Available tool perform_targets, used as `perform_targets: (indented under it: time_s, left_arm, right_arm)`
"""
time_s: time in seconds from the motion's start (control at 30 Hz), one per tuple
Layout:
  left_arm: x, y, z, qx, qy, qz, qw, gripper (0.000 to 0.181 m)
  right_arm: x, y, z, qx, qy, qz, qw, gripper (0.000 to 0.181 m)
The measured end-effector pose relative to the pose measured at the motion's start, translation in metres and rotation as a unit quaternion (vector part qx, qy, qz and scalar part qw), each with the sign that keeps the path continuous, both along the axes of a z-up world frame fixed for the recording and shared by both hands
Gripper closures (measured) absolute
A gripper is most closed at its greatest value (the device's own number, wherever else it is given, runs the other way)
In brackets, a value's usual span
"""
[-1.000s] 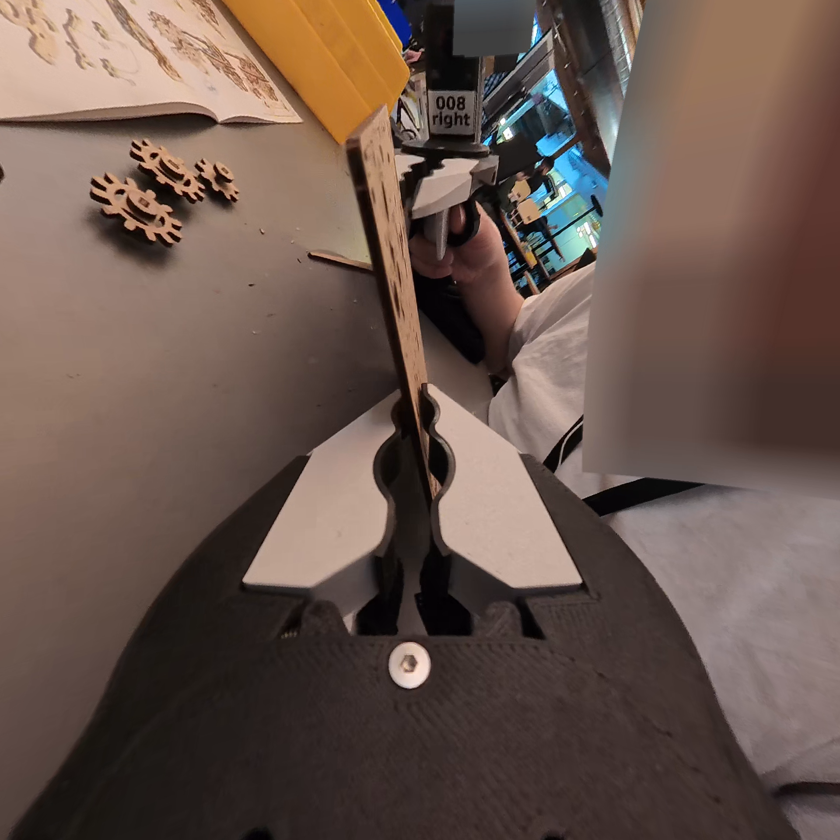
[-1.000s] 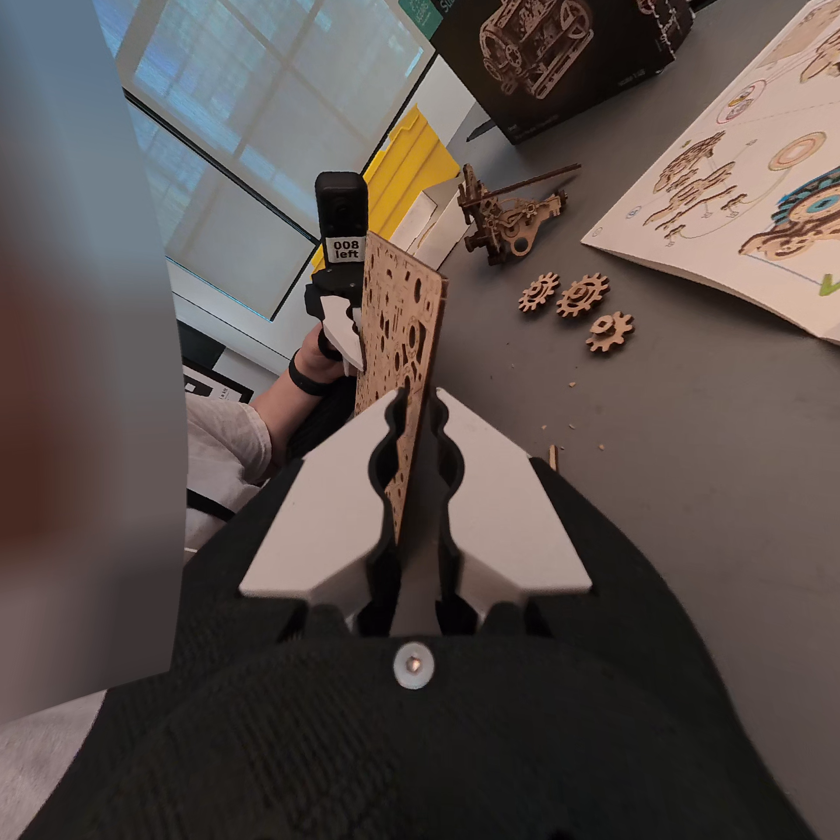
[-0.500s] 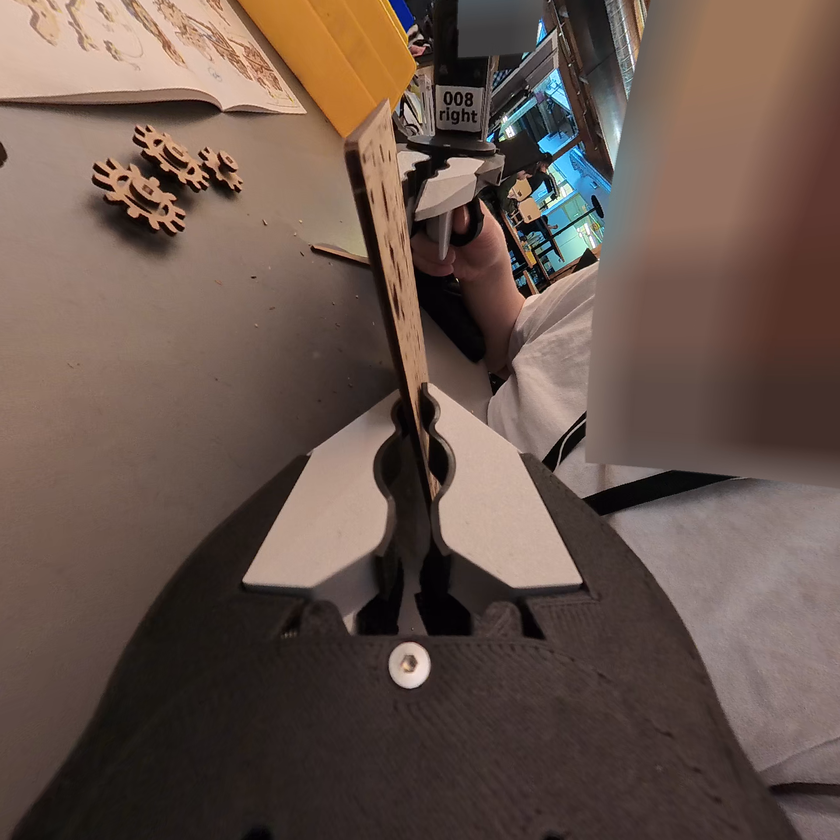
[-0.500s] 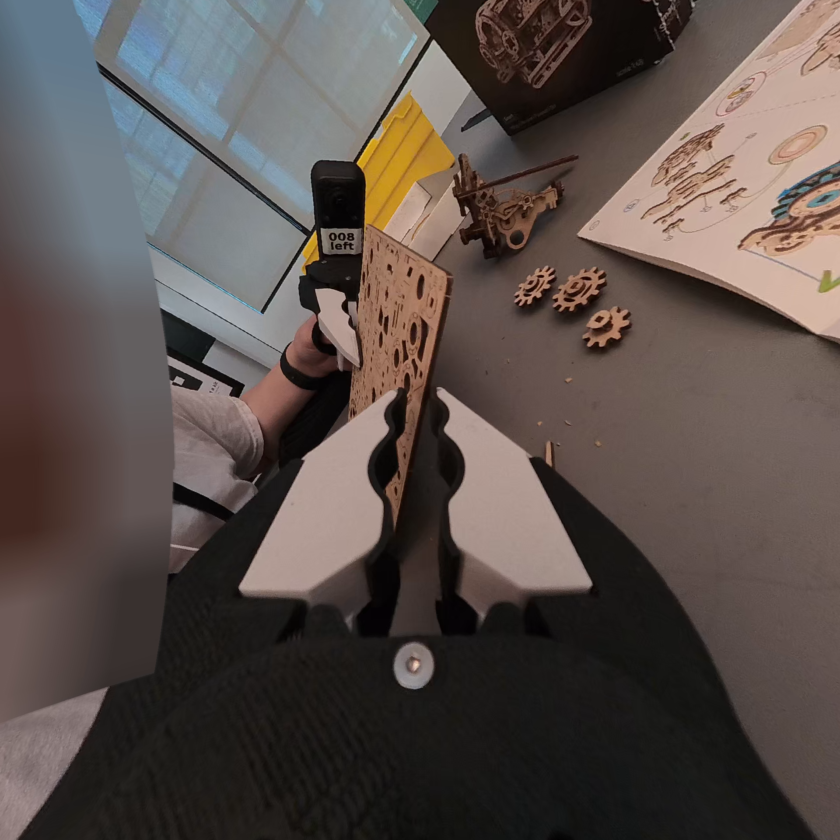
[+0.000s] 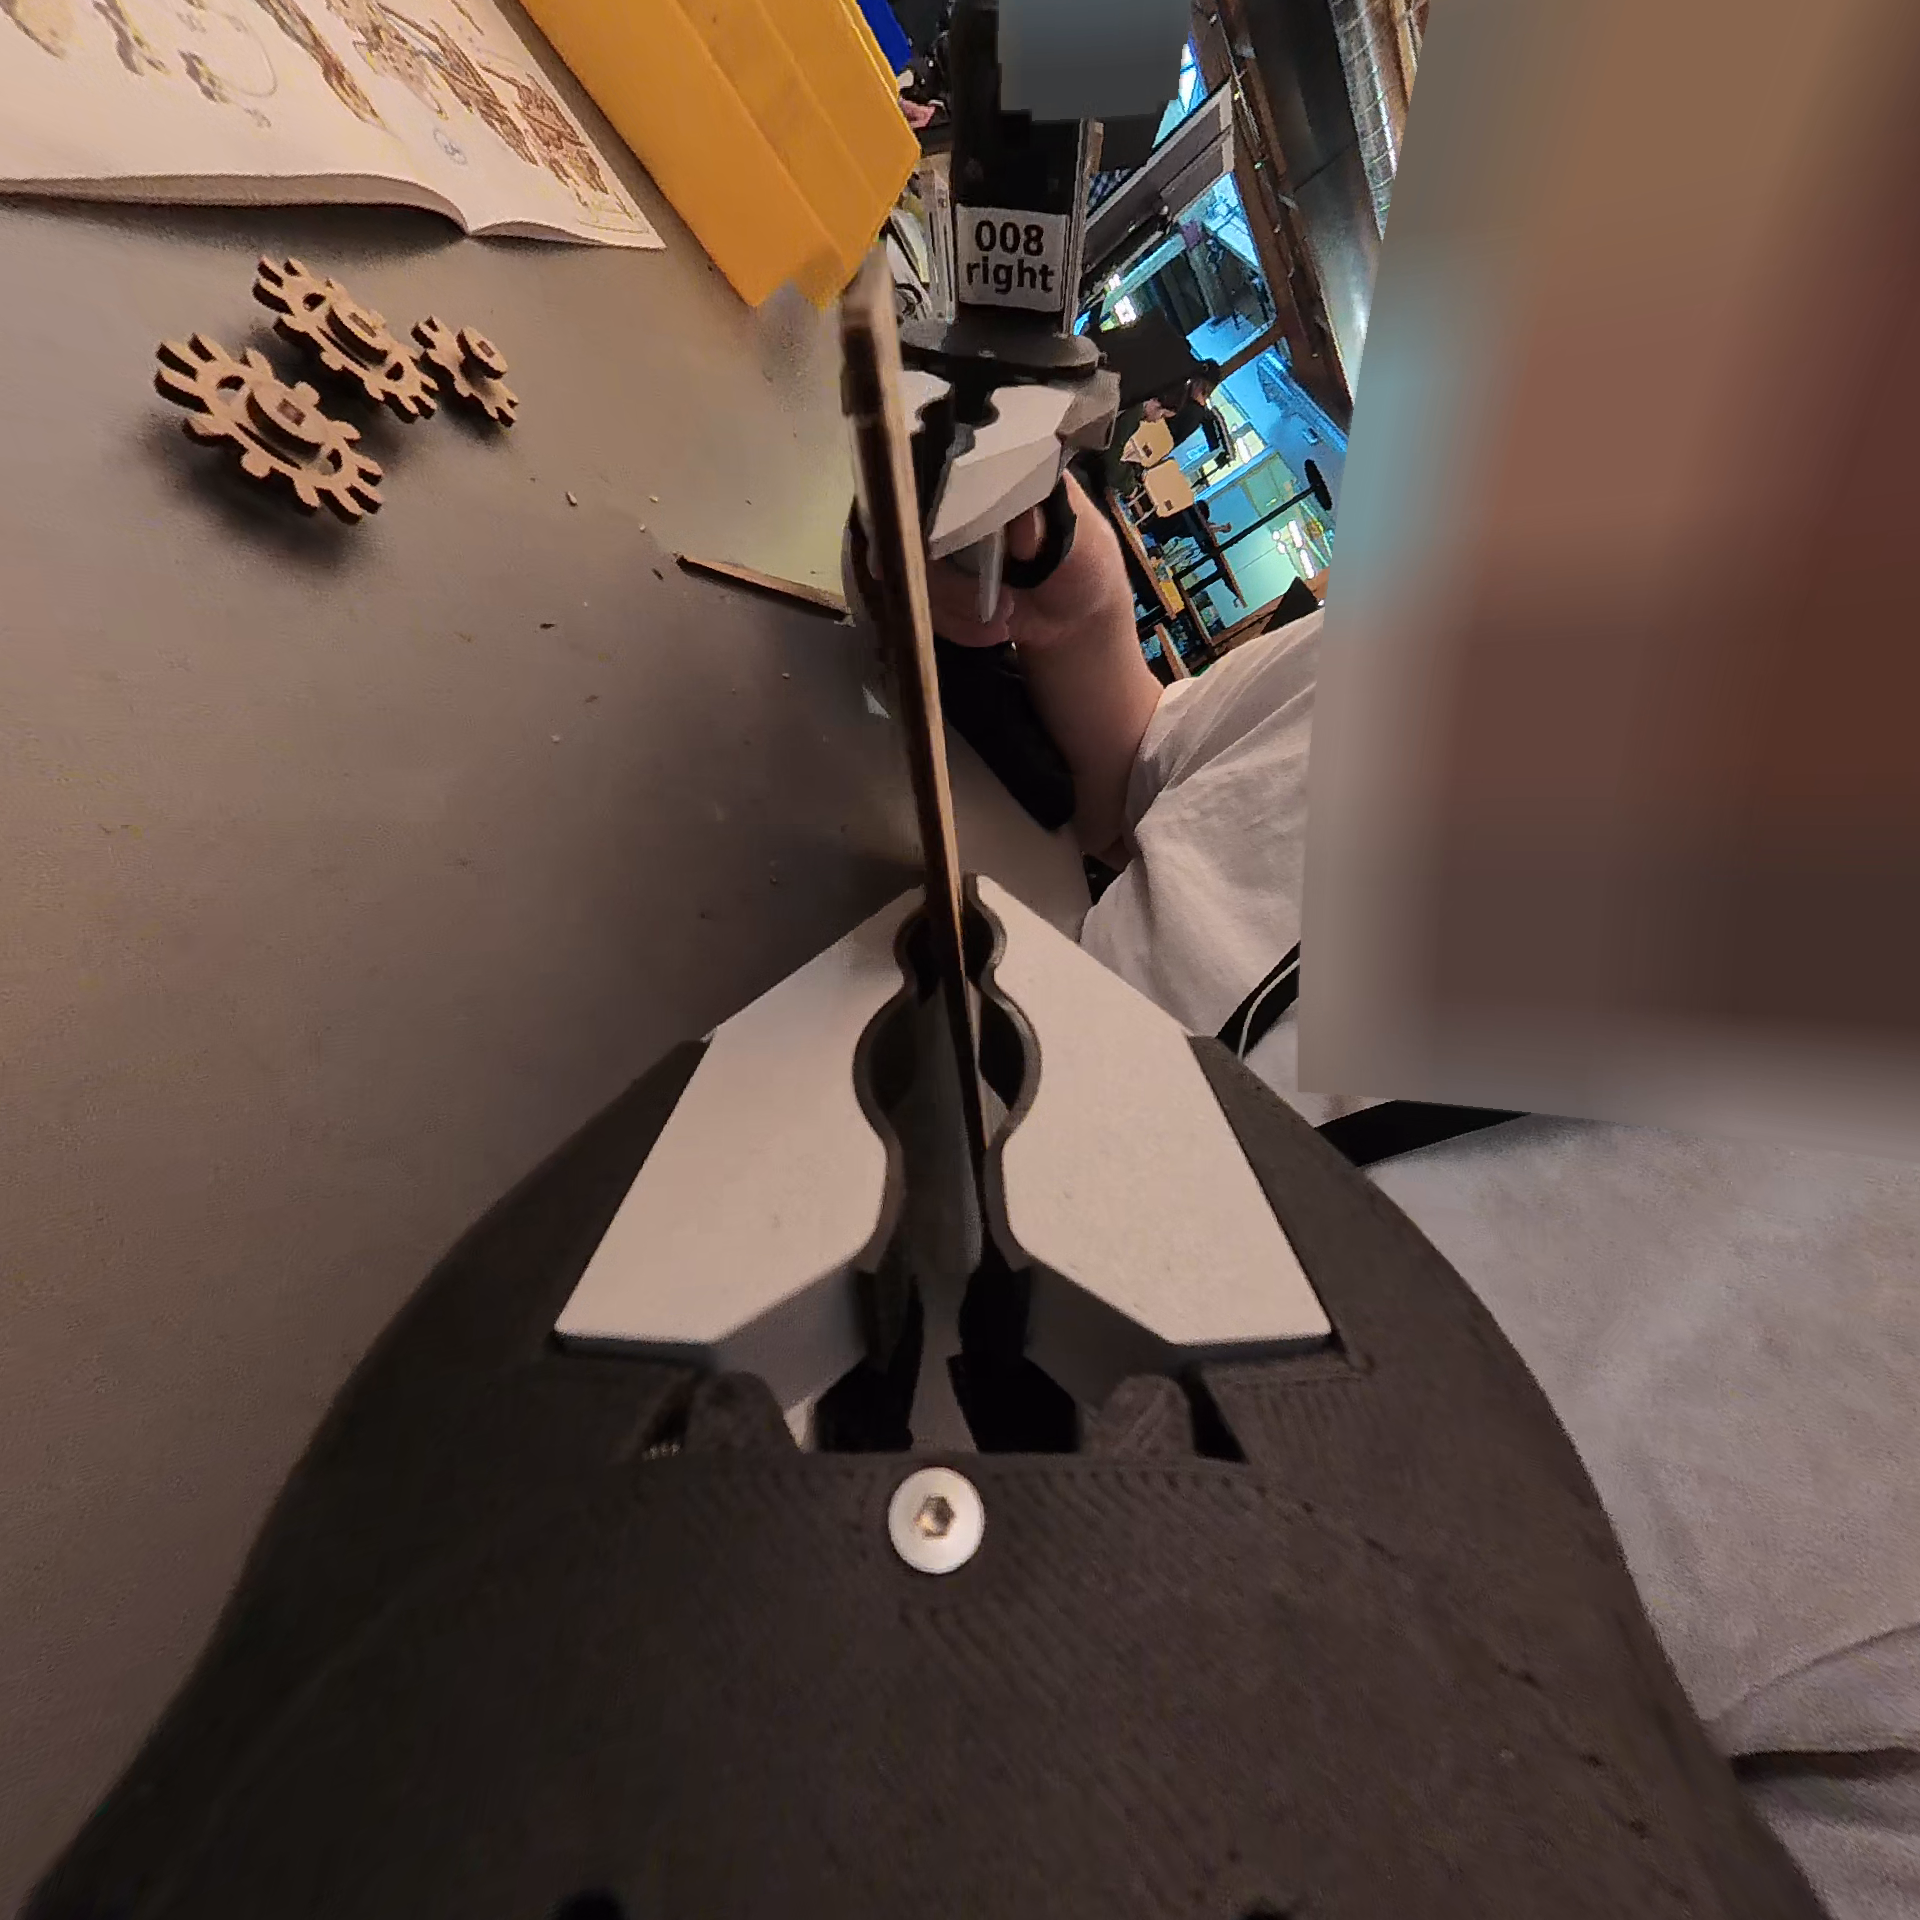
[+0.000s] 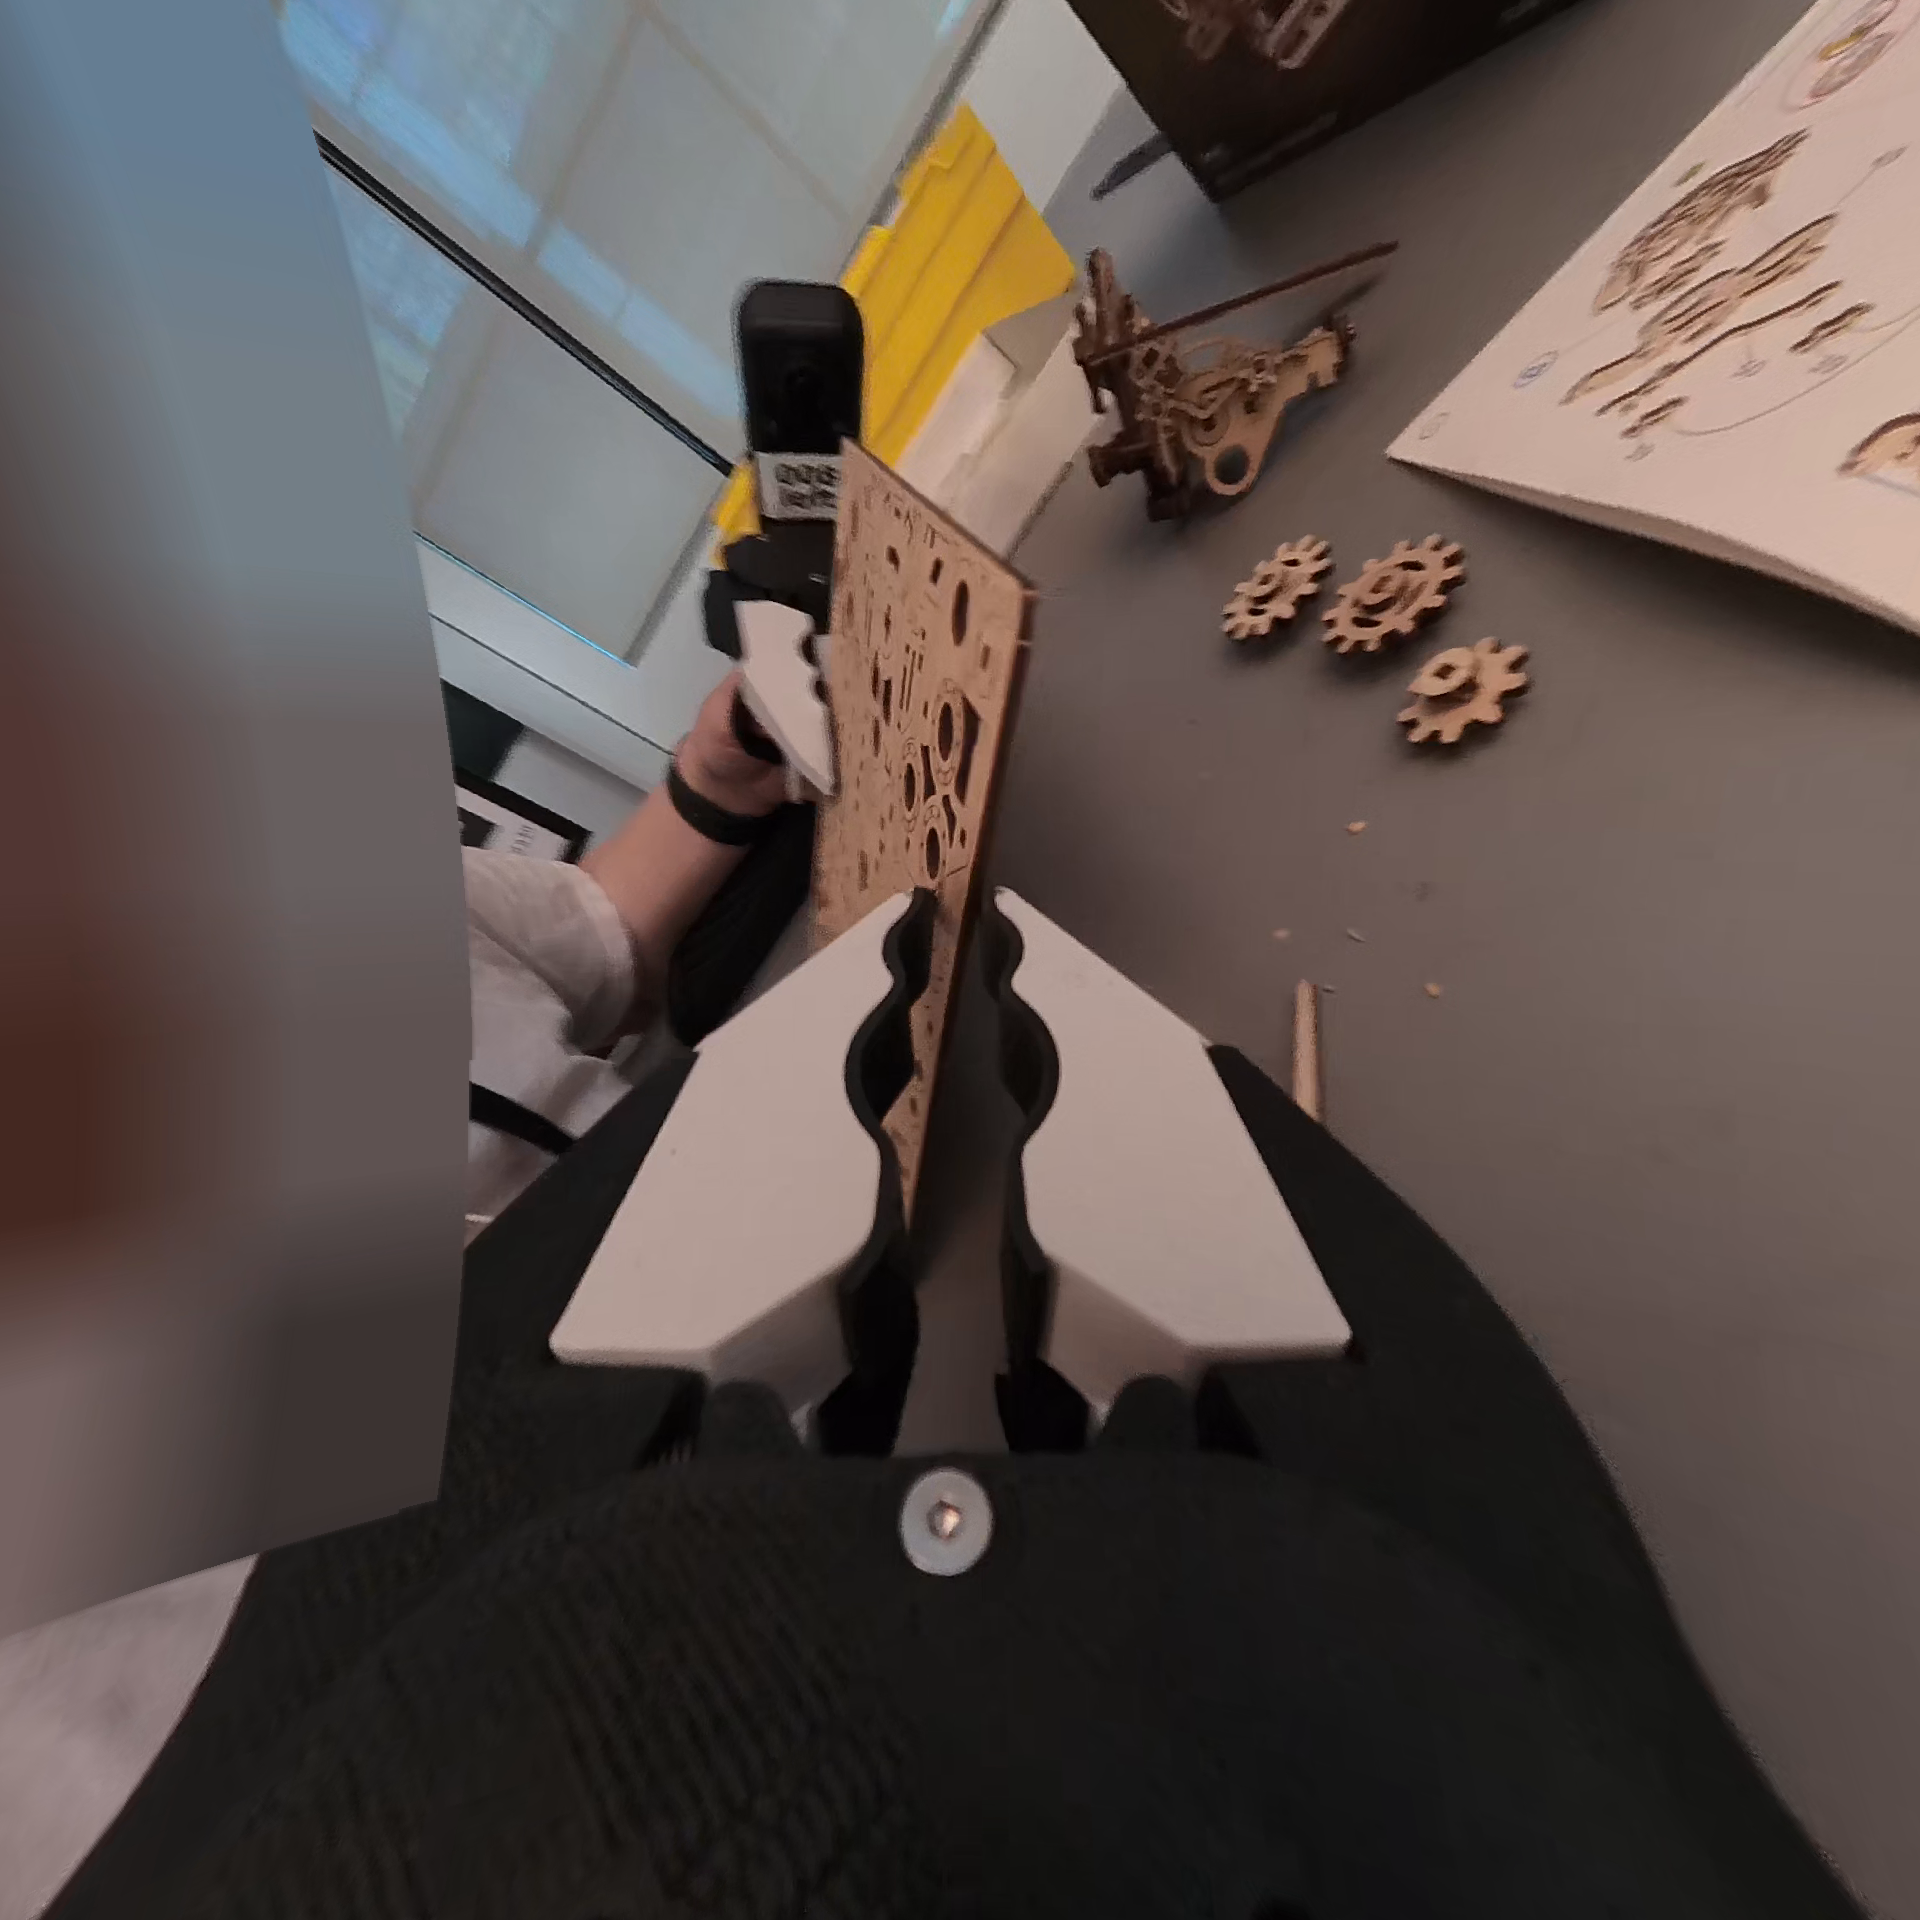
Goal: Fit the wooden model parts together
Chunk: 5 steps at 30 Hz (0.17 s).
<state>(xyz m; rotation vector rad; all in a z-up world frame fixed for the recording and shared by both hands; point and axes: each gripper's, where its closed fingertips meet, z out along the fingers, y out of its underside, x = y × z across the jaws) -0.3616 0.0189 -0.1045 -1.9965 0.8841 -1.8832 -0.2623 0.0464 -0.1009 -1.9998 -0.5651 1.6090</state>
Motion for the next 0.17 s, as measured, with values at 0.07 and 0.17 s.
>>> perform_targets:
  time_s: [0.07,0.17]
  left_arm:
    - [-0.001,0.0017,0.0008,-0.018,-0.006,0.004,1.0,0.18]
    - [-0.003,0.003,0.0041,-0.055,-0.025,0.003,0.998,0.18]
  right_arm:
    - [-0.0011,-0.0023,0.0053,-0.019,0.025,0.008,0.999,0.177]
    - [-0.003,-0.0059,0.0128,-0.043,0.057,0.019,0.997,0.179]
